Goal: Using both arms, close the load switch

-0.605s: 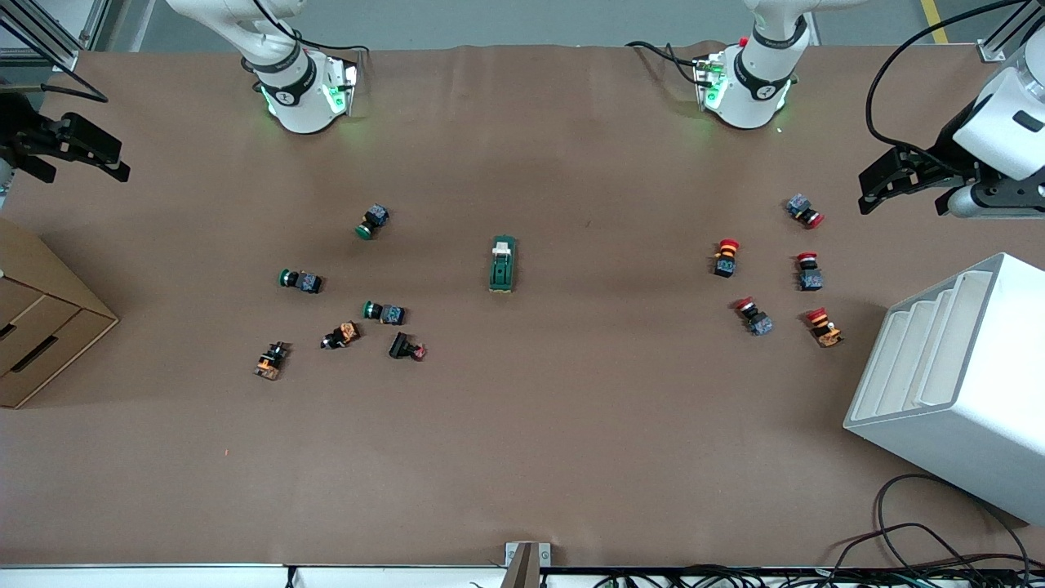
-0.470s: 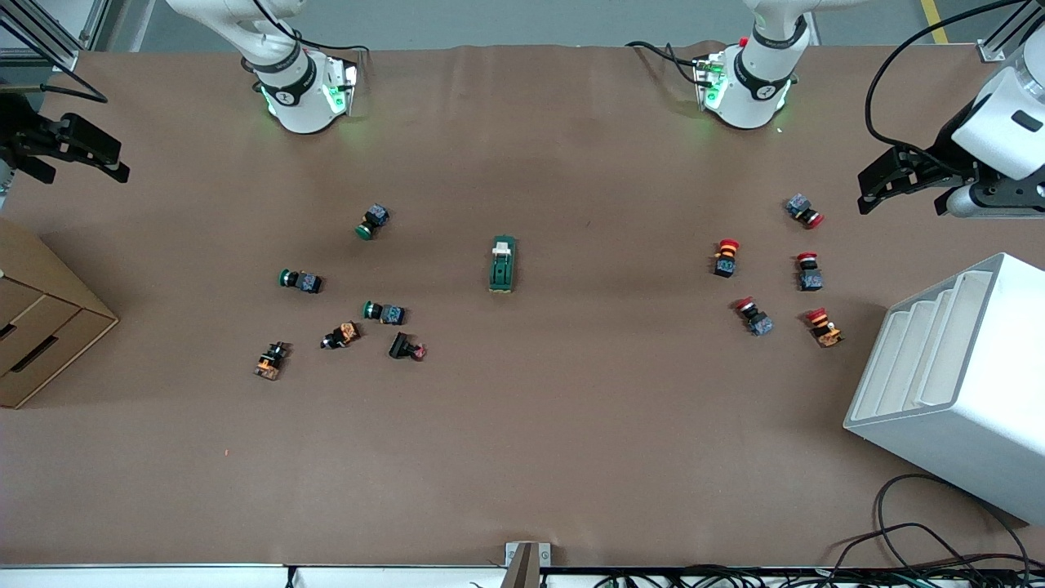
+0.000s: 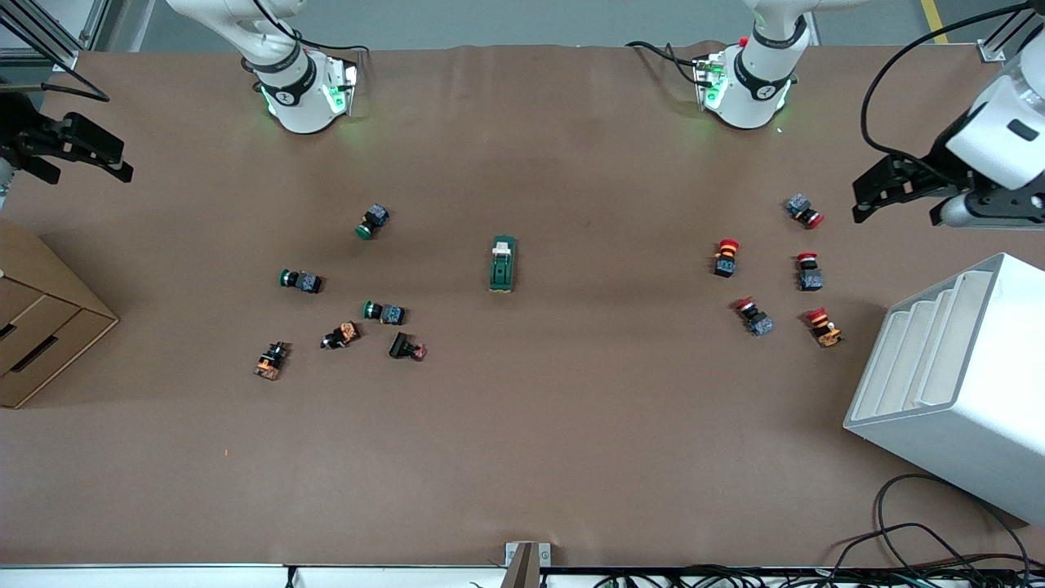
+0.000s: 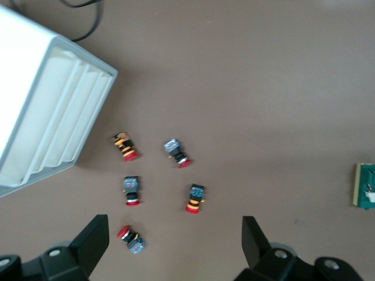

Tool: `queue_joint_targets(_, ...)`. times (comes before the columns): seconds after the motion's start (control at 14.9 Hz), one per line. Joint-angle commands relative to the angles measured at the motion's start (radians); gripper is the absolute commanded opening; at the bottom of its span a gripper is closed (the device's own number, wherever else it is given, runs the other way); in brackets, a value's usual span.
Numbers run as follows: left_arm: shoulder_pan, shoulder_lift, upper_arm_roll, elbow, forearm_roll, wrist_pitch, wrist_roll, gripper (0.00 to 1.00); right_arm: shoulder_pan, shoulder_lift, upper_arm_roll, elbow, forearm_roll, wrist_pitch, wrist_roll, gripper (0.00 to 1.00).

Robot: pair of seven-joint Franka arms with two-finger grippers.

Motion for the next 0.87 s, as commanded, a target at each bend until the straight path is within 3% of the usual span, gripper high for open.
queue_joint_targets(0.0, -0.055, 0.025, -0.063, 0.036, 0.004, -0.024, -0.123, 1.00, 0.001, -0.024, -0.005, -0.027, 0.011, 0.004, 0.009, 1.00)
queue_joint_targets(0.27, -0.182, 0.063, -0.130, 0.033, 0.015, 0.007, -0.422, 1.00, 0.001, -0.024, -0.005, -0.024, 0.000, -0.001, 0.005, 1.00)
queue_joint_targets(0.54, -0.371, 0.108, -0.133, 0.030, 0.030, 0.038, -0.757, 1.00, -0.008, -0.021, -0.004, -0.022, 0.000, 0.001, 0.005, 1.00)
queue_joint_targets(0.81, -0.567, 0.194, -0.135, 0.028, 0.148, 0.073, -1.034, 1.00, -0.007, -0.019, -0.004, -0.022, 0.000, -0.009, 0.005, 1.00)
